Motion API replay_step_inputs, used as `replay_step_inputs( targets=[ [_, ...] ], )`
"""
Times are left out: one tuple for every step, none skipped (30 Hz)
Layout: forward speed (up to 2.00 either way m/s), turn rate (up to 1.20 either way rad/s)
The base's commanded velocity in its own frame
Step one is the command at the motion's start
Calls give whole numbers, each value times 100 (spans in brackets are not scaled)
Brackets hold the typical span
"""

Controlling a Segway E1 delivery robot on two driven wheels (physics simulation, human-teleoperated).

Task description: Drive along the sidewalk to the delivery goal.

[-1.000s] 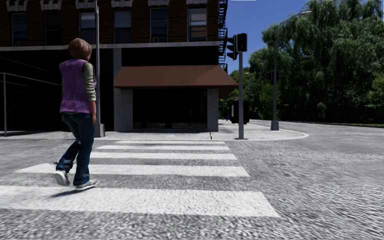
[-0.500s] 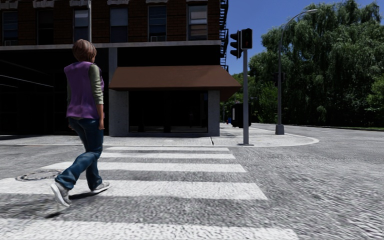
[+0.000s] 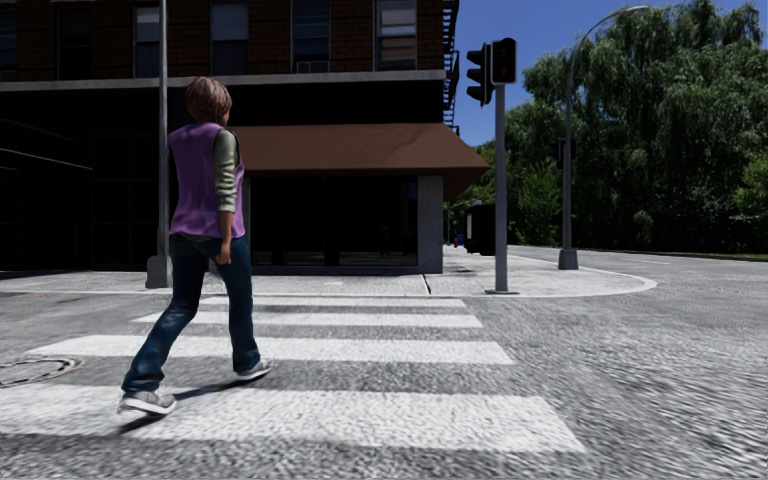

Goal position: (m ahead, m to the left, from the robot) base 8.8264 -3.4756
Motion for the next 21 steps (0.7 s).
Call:
replay_step_inputs(
  targets=[
    [0, 0],
    [0, 0],
    [0, 0],
    [0, 0],
    [0, 0],
    [0, 0],
    [0, 0],
    [0, 0],
    [0, 0],
    [0, 0],
    [0, 0],
    [0, 0],
    [0, 0],
    [0, 0],
    [0, 0],
    [0, 0],
    [0, 0],
    [0, 0],
    [0, 0],
    [0, 0],
    [0, 0]
  ],
)
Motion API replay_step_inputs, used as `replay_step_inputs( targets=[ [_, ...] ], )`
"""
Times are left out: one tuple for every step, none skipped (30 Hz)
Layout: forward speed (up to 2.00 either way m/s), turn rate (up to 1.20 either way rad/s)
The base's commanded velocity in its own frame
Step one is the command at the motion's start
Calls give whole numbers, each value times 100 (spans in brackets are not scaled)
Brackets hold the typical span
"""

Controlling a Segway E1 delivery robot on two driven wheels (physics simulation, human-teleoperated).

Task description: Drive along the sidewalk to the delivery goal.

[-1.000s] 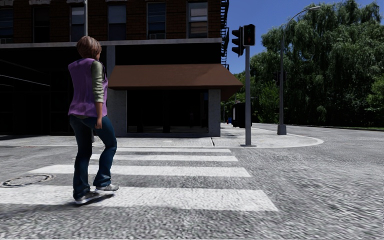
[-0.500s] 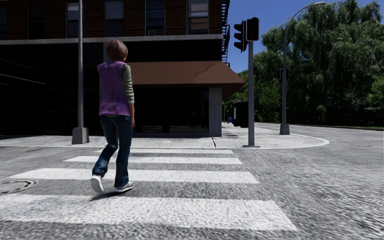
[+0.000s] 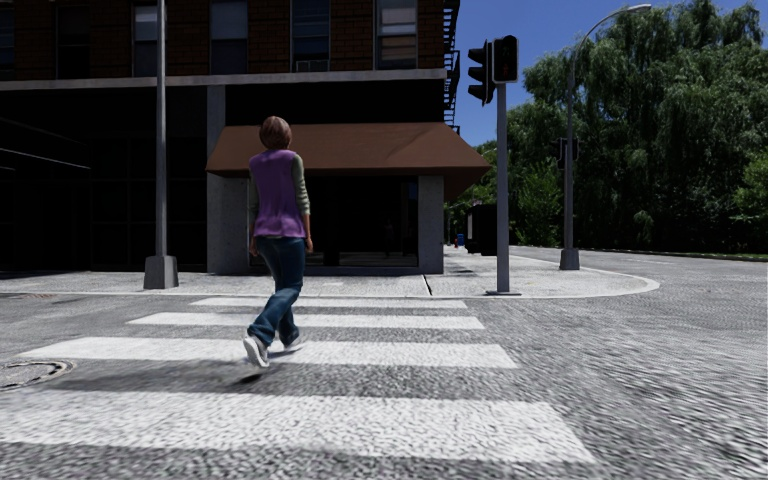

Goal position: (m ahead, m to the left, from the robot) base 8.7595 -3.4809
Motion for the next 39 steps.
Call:
replay_step_inputs(
  targets=[
    [0, 0],
    [0, 0],
    [0, 0],
    [0, 0],
    [0, 0],
    [0, 0],
    [0, 0],
    [0, 0],
    [0, 0],
    [0, 0],
    [0, 0],
    [0, 0],
    [0, 0],
    [0, 0],
    [0, 0],
    [0, 0],
    [0, 0],
    [0, 0],
    [0, 0],
    [0, 0],
    [0, 0],
    [0, 0],
    [0, 0],
    [0, 0],
    [0, 0],
    [0, 0],
    [0, 0],
    [0, 0],
    [0, 0],
    [0, 0],
    [0, 0],
    [0, 0],
    [0, 0],
    [0, 0],
    [0, 0],
    [0, 0],
    [0, 0],
    [0, 0],
    [0, 0]
  ],
)
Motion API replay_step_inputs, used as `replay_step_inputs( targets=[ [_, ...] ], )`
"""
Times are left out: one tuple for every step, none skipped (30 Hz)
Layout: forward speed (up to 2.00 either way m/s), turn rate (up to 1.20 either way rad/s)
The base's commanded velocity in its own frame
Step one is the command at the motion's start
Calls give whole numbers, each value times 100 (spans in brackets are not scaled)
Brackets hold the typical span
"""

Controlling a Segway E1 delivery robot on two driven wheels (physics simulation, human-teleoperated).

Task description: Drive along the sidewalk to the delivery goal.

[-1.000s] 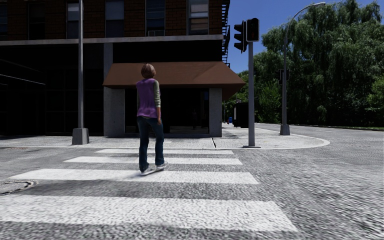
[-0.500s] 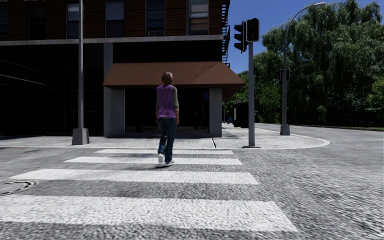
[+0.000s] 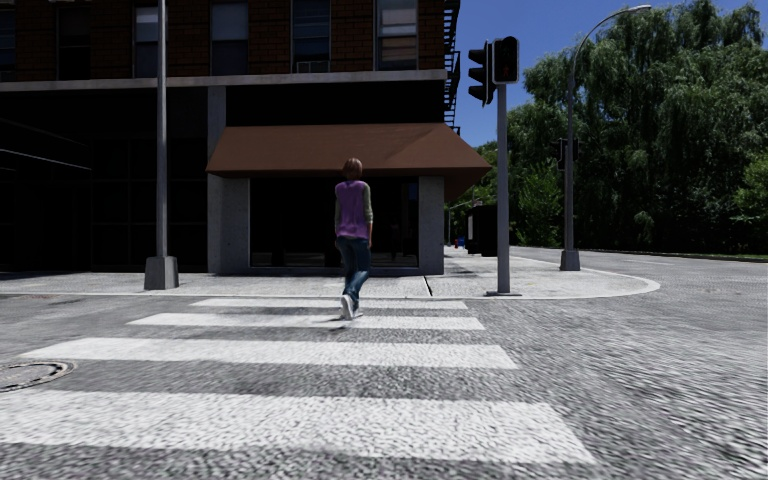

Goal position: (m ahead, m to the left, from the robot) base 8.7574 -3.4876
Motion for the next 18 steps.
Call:
replay_step_inputs(
  targets=[
    [0, 0],
    [0, 0],
    [0, 0],
    [9, 0],
    [20, 0],
    [20, 0],
    [31, 0],
    [36, 0],
    [36, 0],
    [37, 0],
    [37, 0],
    [39, 0],
    [40, 0],
    [42, 0],
    [42, 0],
    [45, 0],
    [47, 0],
    [48, 0]
  ],
)
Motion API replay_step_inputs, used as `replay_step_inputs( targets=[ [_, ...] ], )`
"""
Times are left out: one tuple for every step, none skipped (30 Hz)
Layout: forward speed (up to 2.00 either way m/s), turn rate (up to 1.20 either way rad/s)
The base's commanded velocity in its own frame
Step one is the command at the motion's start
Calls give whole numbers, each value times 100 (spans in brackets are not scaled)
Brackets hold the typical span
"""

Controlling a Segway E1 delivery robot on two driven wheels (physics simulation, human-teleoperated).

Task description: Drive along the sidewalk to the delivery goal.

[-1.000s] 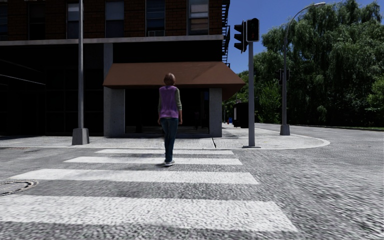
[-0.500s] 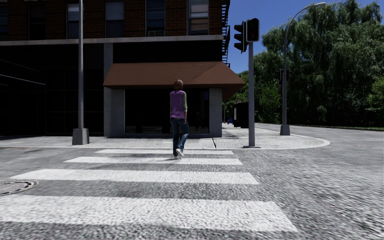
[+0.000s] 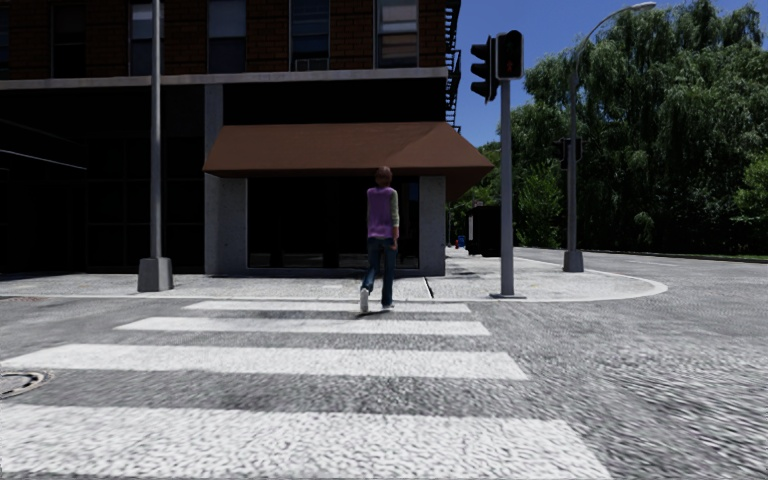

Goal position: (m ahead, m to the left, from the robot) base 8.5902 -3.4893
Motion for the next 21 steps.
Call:
replay_step_inputs(
  targets=[
    [48, 0],
    [48, 0],
    [48, 0],
    [48, 0],
    [49, 0],
    [49, 0],
    [50, 0],
    [53, 0],
    [57, 0],
    [59, 0],
    [59, 0],
    [60, 0],
    [61, 0],
    [62, 0],
    [62, 0],
    [64, 0],
    [66, 0],
    [68, 0],
    [70, 0],
    [70, 0],
    [72, 0]
  ],
)
